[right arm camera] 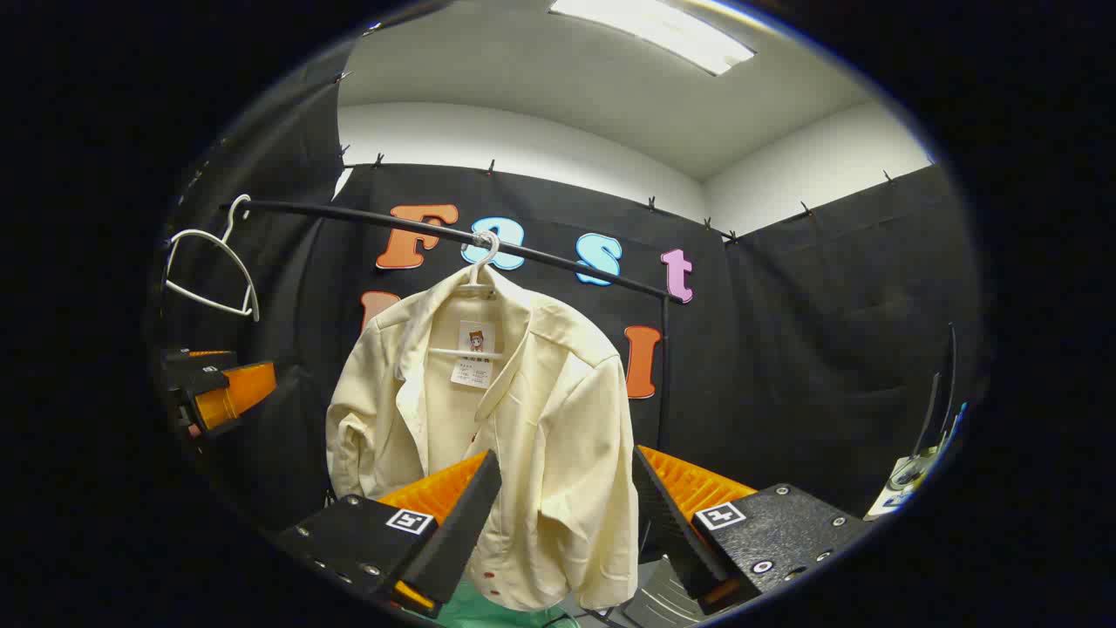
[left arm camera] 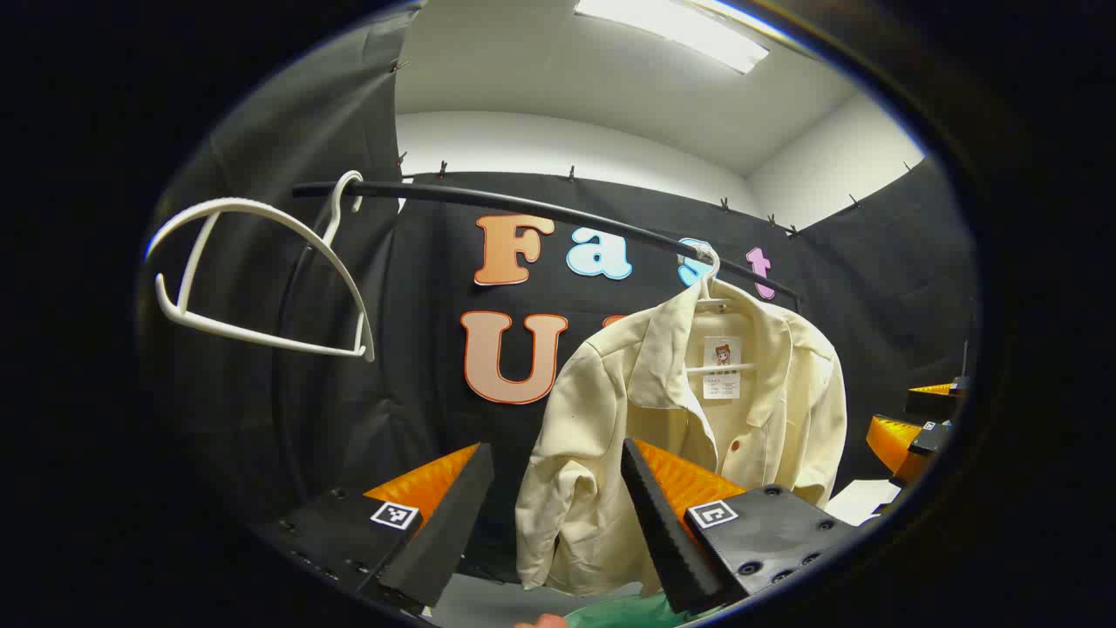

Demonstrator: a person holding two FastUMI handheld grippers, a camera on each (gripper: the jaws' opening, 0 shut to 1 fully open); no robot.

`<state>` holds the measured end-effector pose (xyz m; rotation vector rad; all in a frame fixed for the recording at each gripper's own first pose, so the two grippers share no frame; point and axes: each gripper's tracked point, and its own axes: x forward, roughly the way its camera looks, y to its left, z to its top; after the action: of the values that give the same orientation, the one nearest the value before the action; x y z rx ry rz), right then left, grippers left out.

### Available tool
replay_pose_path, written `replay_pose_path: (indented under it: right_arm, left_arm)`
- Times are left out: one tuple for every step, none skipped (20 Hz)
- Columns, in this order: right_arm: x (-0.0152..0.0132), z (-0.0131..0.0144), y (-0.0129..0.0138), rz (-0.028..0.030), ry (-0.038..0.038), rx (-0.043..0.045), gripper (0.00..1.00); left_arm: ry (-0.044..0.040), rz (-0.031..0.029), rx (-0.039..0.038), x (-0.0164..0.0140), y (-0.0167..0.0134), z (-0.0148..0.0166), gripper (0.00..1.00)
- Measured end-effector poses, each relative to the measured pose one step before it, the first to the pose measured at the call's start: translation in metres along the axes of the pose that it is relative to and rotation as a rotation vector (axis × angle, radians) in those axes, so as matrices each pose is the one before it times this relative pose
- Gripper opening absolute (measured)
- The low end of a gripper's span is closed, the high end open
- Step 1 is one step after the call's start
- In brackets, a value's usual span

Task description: Grasp the clothes on the hanger with both hands and then place them into the laundry hamper below.

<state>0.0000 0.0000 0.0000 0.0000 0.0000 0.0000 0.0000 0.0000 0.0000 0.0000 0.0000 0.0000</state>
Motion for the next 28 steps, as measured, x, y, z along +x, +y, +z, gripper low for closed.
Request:
replay_pose_path:
  right_arm:
    - [-0.00115,0.00053,-0.00028,-0.00244,-0.00107,-0.00241,0.93]
    - [-0.00103,-0.00077,-0.00097,-0.00262,0.00077,-0.00231,0.93]
    - [-0.00047,-0.00065,-0.00042,-0.00205,0.00193,-0.00039,0.93]
    - [-0.00105,-0.00005,-0.00038,-0.00011,0.00374,0.00142,0.93]
    - [0.0003,0.0004,0.00078,0.00091,0.00357,0.00343,0.93]
    - [-0.00144,-0.00148,0.00054,0.0004,0.00304,0.00458,0.93]
    - [-0.00096,0.00004,0.00049,0.00097,0.00118,0.00456,0.93]
    - [-0.00194,0.00072,-0.00013,-0.00084,-0.00003,0.00309,0.93]
    - [-0.00164,0.0008,0.00005,-0.00038,-0.00016,0.00125,0.93]
    - [0.00026,-0.00021,0.00057,0.00058,0.00105,-0.00037,0.93]
    - [-0.00134,-0.00041,0.00079,0.00056,0.00063,-0.00117,0.93]
    - [-0.0022,0.0,0.00005,0.00062,0.00165,-0.00044,0.93]
    - [-0.00052,0.00087,0.00086,0.00042,0.00067,0.00005,0.93]
    - [-0.00254,-0.0002,-0.00041,-0.00076,0.0012,0.00008,0.93]
    - [-0.00049,-0.00081,0.00061,0.00028,0.00178,0.00105,0.93]
    - [-0.00032,0.00038,0.00113,0.00154,0.00145,0.00211,0.93]
    - [0.00084,-0.00036,0.00114,0.0027,0.00111,0.00274,0.93]
    - [-0.001,0.00002,0.00118,0.00437,0.00015,0.00345,0.93]
    - [0.00047,-0.0002,0.00218,0.00663,-0.00011,0.00281,0.93]
    - [0.00032,0.00054,0.0036,0.00825,-0.00142,0.00098,0.93]
    - [0.0022,0.00083,0.00286,0.00913,-0.00095,-0.00168,0.93]
    - [0.00405,0.0004,0.00386,0.00979,0.00053,-0.00028,0.93]
    - [0.00571,0.00006,0.006,0.01408,0.00247,0.00407,0.93]
    - [0.00676,-0.00042,0.00785,0.01925,0.00345,0.00809,0.93]
    - [0.00901,-0.00176,0.00887,0.02466,0.00881,0.0078,0.93]
    - [0.01156,-0.00301,0.00926,0.02145,0.00993,0.0046,0.93]
    - [0.01247,-0.00326,0.00739,0.0182,0.0091,-0.00165,0.93]
    - [0.01474,-0.00351,0.0069,0.01392,0.0124,-0.00902,0.93]
  left_arm:
    - [-0.00029,0.00344,0.00038,-0.00058,0.00143,0.00027,0.96]
    - [-0.00157,0.0047,-0.00021,-0.00094,0.00221,0.00075,0.96]
    - [0.00081,0.00313,-0.00166,-0.00125,0.00078,-0.00084,0.96]
    - [0.00265,-0.00019,-0.00194,-0.00125,0.0004,-0.00063,0.96]
    - [0.00285,0.00162,0.00049,-0.00203,0.00074,-0.00034,0.96]
    - [0.00097,0.00366,0.0002,-0.0011,0.00246,0.00004,0.96]
    - [-0.00035,0.00115,-0.00034,-0.00112,0.00132,0.00052,0.96]
    - [-0.00114,0.00292,0.00023,-0.00172,0.00171,0.00029,0.96]
    - [-0.0027,0.00294,0.001,-0.00099,0.00099,0.00058,0.96]
    - [-0.00202,0.00152,0.00038,-0.00168,0.00211,0.00086,0.96]
    - [0.00011,0.00234,0.0,-0.00095,0.00134,0.00037,0.96]
    - [0.00163,0.00044,-0.00056,-0.00102,0.00001,-0.00039,0.96]
    - [0.00148,-0.00047,-0.00043,-0.00075,0.00029,-0.00012,0.96]
    - [0.00218,0.00009,0.00013,0.00044,0.0009,-0.00049,0.96]
    - [0.0016,0.00034,0.00034,-0.00064,0.00073,-0.00018,0.96]
    - [0.00174,-0.00001,0.00049,-0.00053,-0.00042,-0.00072,0.96]
    - [0.00089,-0.00104,0.0006,0.00038,0.00023,0.00085,0.96]
    - [0.00033,-0.00008,0.00067,0.00061,0.00035,-0.00023,0.96]
    - [-0.00096,-0.00105,0.00137,-0.00047,-0.0002,0.00021,0.96]
    - [-0.00212,-0.00172,0.00229,-0.00002,-0.00066,0.00143,0.96]
    - [-0.00102,-0.00194,0.00248,0.00082,0.00143,0.00042,0.96]
    - [-0.00206,-0.00199,0.00211,-0.00073,-0.00052,0.00069,0.96]
    - [-0.00184,-0.00077,0.00009,-0.00165,-0.0006,0.00037,0.96]
    - [-0.00042,-0.00054,-0.0013,-0.00011,0.00048,-0.00043,0.96]
    - [0.00068,-0.00116,-0.00048,-0.00046,0.00035,0.00054,0.96]
    - [0.00075,-0.00063,-0.00009,0.00051,0.00039,-0.00065,0.96]
    - [0.00168,-0.00399,-0.00214,-0.00053,-0.00058,-0.00155,0.96]
    - [0.00358,-0.00323,-0.00233,0.0003,-0.00022,-0.00152,0.96]
